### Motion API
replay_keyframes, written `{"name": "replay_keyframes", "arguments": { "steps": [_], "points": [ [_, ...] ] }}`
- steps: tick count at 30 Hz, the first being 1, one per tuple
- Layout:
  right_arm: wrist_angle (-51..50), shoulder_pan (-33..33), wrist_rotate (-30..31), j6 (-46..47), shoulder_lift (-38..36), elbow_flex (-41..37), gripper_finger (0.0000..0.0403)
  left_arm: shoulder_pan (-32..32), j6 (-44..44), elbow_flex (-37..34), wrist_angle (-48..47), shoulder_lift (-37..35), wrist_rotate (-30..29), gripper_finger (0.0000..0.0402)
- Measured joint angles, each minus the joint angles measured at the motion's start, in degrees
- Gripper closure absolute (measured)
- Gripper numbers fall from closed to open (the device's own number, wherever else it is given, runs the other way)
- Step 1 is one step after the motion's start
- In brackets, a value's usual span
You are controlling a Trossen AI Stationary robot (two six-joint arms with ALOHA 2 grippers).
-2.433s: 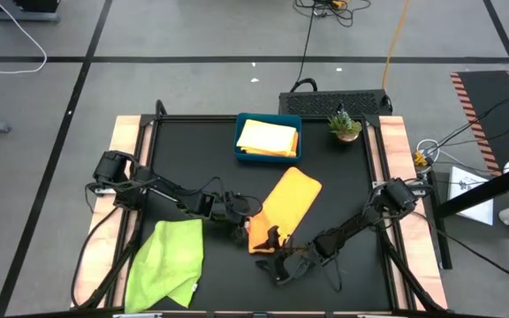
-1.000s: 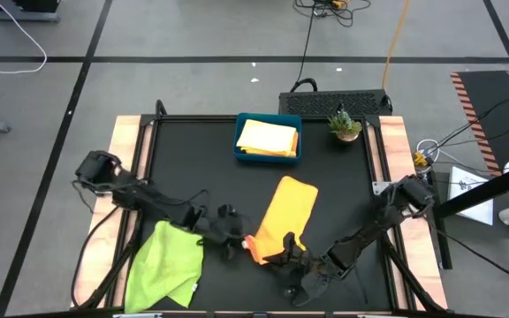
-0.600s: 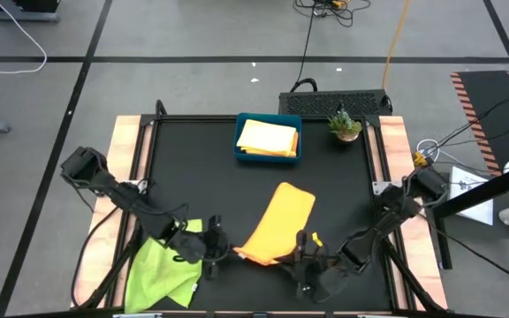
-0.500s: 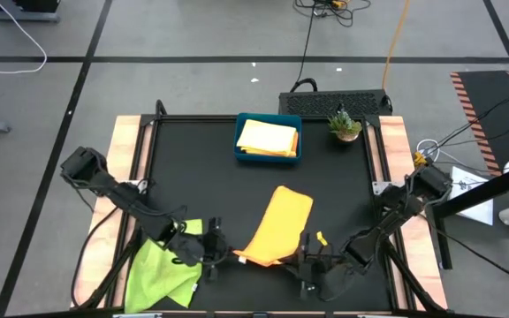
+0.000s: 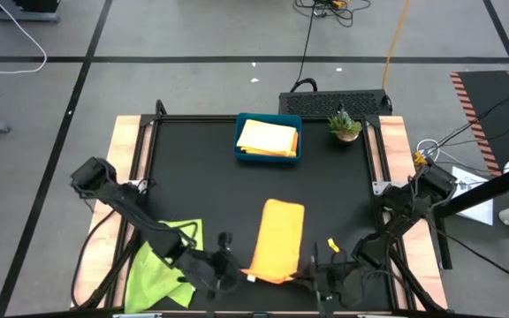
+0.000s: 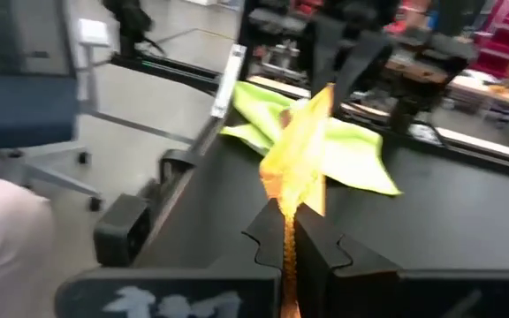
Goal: Fold microfiber towels
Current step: Fold the orange microfiber cloth
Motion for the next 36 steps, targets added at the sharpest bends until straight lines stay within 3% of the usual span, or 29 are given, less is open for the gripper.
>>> {"name": "replay_keyframes", "arguments": {
  "steps": [4,9,13,18,26,36],
  "points": [
    [-5.49,0.15,6.28,3.27,0.02,-0.07,0.0403,3.02,1.24,3.87,-7.82,3.05,0.31,0.0401],
    [-14.76,-0.82,10.42,13.52,0.02,-0.83,0.0403,8.41,2.75,3.50,-8.89,2.97,3.01,0.0401],
    [-12.87,-1.04,13.00,18.03,-0.80,-5.57,0.0403,12.96,4.81,3.35,-8.59,3.05,5.91,0.0401],
    [-3.56,-2.93,14.59,23.20,-4.04,-15.18,0.0403,18.15,8.04,2.73,-8.00,3.04,8.08,0.0401],
    [14.57,-7.79,14.23,25.39,-6.45,-29.31,0.0403,26.52,10.29,1.82,-7.33,3.89,12.28,0.0401],
    [15.02,-18.79,0.79,28.98,-6.34,-33.70,0.0403,32.36,11.68,1.71,-5.60,10.92,17.11,0.0401]
  ]
}}
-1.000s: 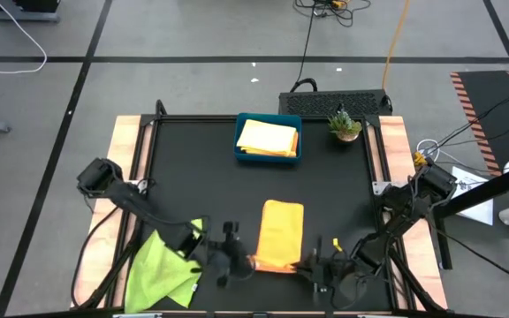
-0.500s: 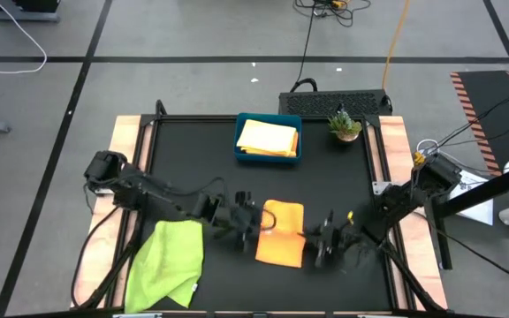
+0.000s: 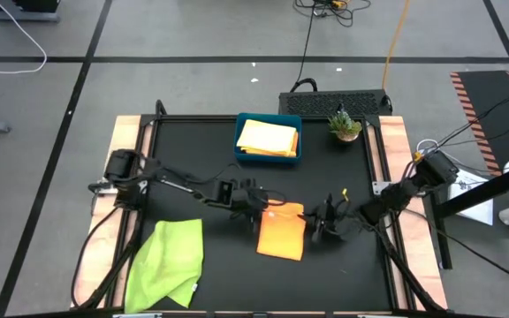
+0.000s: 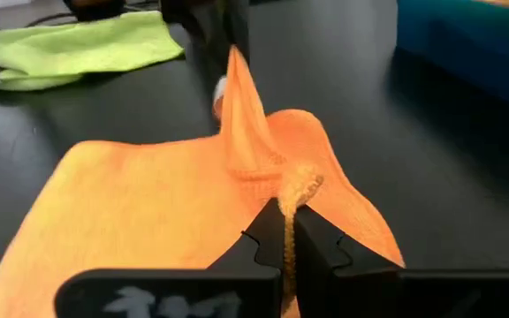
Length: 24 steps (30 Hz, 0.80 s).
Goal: Fold microfiber towels
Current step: Fold the orange microfiber cloth
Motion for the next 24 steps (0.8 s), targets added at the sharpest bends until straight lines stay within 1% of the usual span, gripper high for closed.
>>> {"name": "replay_keyframes", "arguments": {
  "steps": [5,10,19,21,24],
  "points": [
    [-2.14,-1.46,-0.29,2.02,-0.02,0.07,0.0403,1.79,-0.21,-0.01,1.01,3.36,0.85,0.0400],
    [-3.12,-3.08,-1.67,2.62,0.02,0.04,0.0395,2.65,-1.19,0.02,0.50,3.71,0.87,0.0391],
    [-3.32,-5.46,-2.75,2.71,0.02,0.00,0.0321,2.71,-1.48,-0.07,0.05,3.22,0.80,0.0395],
    [-3.21,-5.69,-2.65,2.53,0.02,0.00,0.0307,2.82,-1.42,-0.07,0.23,3.21,0.67,0.0386],
    [-3.17,-6.23,-2.49,2.29,0.02,0.00,0.0293,2.82,-1.51,-0.07,0.22,3.20,-0.16,0.0362]
  ]
}}
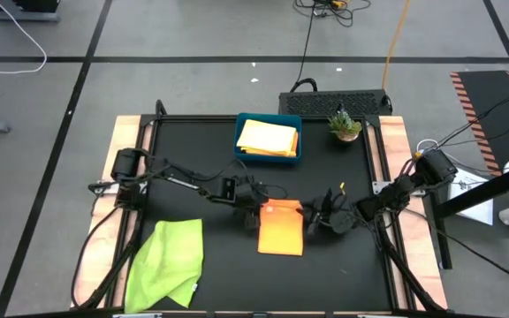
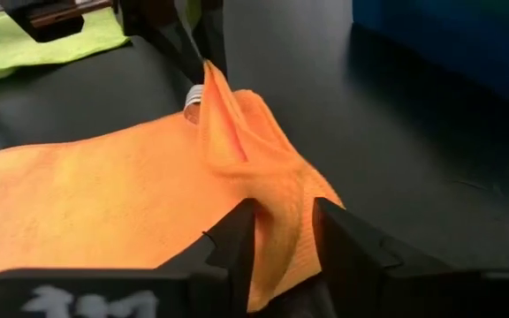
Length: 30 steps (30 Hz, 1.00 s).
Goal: Fold microfiber towels
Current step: Fold the orange microfiber cloth, then put the orange microfiber cloth into the dark blue bin
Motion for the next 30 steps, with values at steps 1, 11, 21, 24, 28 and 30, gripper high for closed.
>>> {"name": "replay_keyframes", "arguments": {
  "steps": [1,11,21,24,28,30],
  "points": [
    [0.01,-0.12,0.02,-0.22,0.00,0.00,0.0290,0.00,0.00,0.10,-0.20,-0.10,-0.19,0.0353],
    [0.96,-1.55,0.28,-3.60,-0.64,0.04,0.0287,0.17,-2.01,0.24,-8.69,-7.92,-1.14,0.0308],
    [0.50,-2.36,4.57,-14.20,-7.30,-0.62,0.0286,-4.62,-1.47,0.07,-6.14,-11.23,-8.68,0.0309],
    [0.00,-2.67,4.45,-18.92,-8.62,-0.58,0.0287,-7.11,-0.46,-2.13,-1.24,-11.26,-11.28,0.0309],
    [-0.09,-3.10,2.83,-23.51,-9.27,-0.60,0.0287,-8.79,3.21,-7.84,10.41,-11.17,-11.60,0.0309],
    [0.15,-3.35,2.02,-23.80,-9.16,-0.66,0.0287,-8.59,3.34,-11.36,18.22,-11.17,-11.11,0.0309]
  ]
}}
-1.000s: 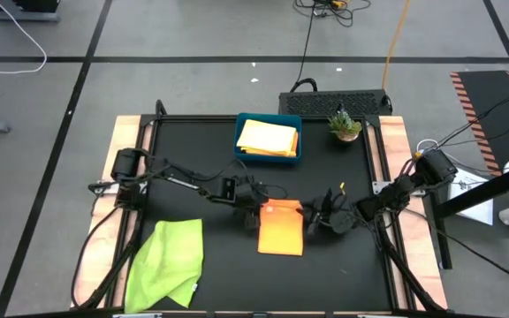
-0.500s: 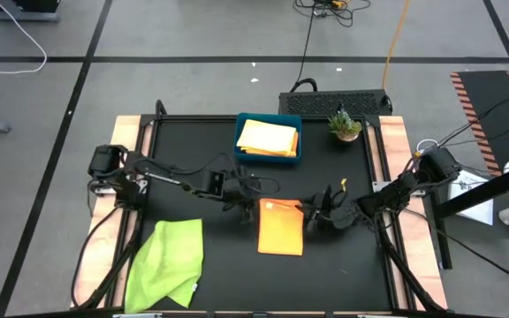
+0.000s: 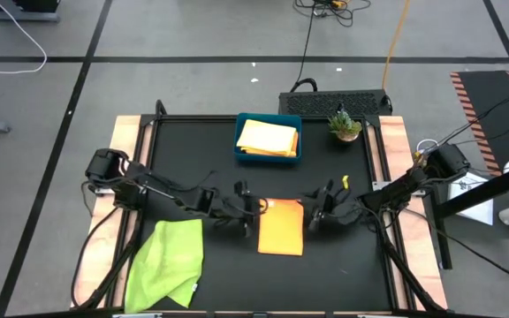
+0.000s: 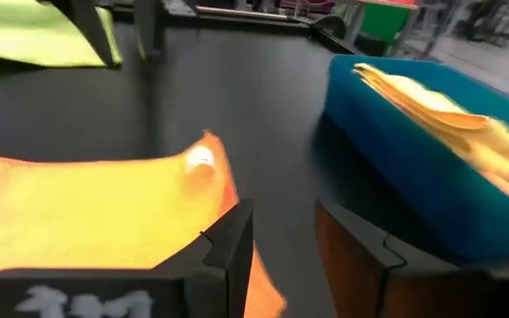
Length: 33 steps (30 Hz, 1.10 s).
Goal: Fold microfiber towels
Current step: Put the orange microfiber cloth into the dark blue bin
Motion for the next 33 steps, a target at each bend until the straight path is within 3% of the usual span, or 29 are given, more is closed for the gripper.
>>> {"name": "replay_keyframes", "arguments": {
  "steps": [5,9,27,33],
  "points": [
    [-0.02,-0.11,-5.51,4.09,0.18,-0.04,0.0287,0.89,-2.46,-10.09,20.46,0.10,4.56,0.0309],
    [0.63,0.36,-5.88,4.40,0.18,-0.07,0.0287,0.87,-2.25,-14.22,30.85,0.15,5.04,0.0309],
    [-3.09,-1.73,-5.62,4.33,1.68,-0.07,0.0287,-3.58,-2.26,-14.59,30.71,0.15,4.97,0.0309],
    [-2.58,-3.63,-8.69,4.54,1.68,-0.07,0.0287,-4.66,-0.31,-14.59,30.85,0.15,0.97,0.0309]
  ]
}}
